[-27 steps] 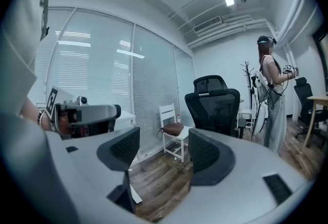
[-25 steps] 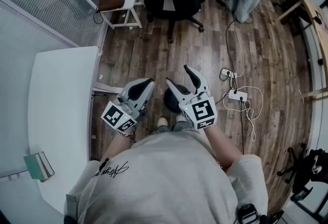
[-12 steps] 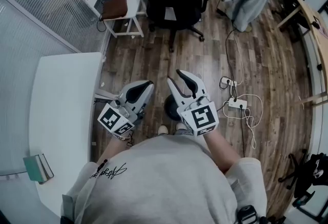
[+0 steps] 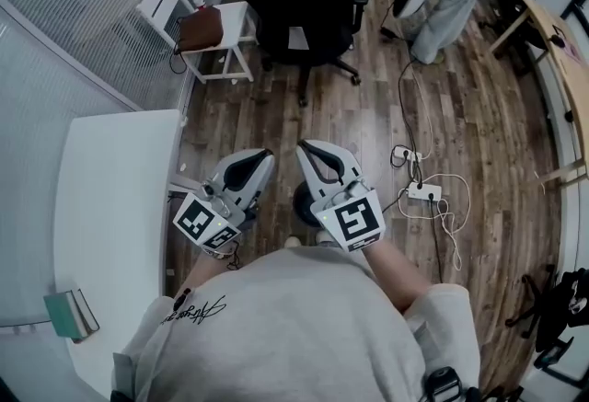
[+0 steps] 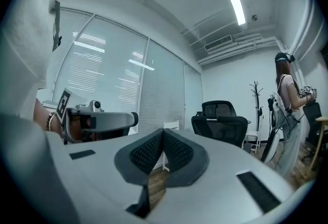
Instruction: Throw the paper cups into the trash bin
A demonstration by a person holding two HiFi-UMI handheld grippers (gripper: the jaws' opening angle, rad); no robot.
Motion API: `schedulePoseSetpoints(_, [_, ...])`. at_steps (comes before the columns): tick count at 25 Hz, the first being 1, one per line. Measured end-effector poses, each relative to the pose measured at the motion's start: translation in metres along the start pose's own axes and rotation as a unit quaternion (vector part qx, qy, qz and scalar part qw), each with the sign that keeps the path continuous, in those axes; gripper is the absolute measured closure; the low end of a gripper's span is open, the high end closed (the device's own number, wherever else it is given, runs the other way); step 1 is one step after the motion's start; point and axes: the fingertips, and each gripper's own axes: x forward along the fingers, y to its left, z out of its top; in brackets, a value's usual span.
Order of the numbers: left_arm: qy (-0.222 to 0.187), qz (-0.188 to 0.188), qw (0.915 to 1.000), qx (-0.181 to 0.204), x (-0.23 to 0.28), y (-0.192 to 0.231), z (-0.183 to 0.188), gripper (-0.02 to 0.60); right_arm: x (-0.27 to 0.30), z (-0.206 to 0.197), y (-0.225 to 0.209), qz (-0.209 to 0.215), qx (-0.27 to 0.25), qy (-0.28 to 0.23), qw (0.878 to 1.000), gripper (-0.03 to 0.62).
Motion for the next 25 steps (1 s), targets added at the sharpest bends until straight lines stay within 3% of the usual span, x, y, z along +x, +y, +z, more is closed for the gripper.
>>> schedulePoseSetpoints(5, [-0.002,-0.001,1.0000,0.000,0.001,0.000,0.002,0.578,-0.002,0.008,0.006,0.016,-0.002,-0.015,1.000,0.583])
schedulePoseSetpoints(25, [-0.007,0.016,0.9999,0.001,0.009,0.003,0.003,0.578,-0.010,0.008,-0.013,0.003,0.018,-0.022,1.000,0.585])
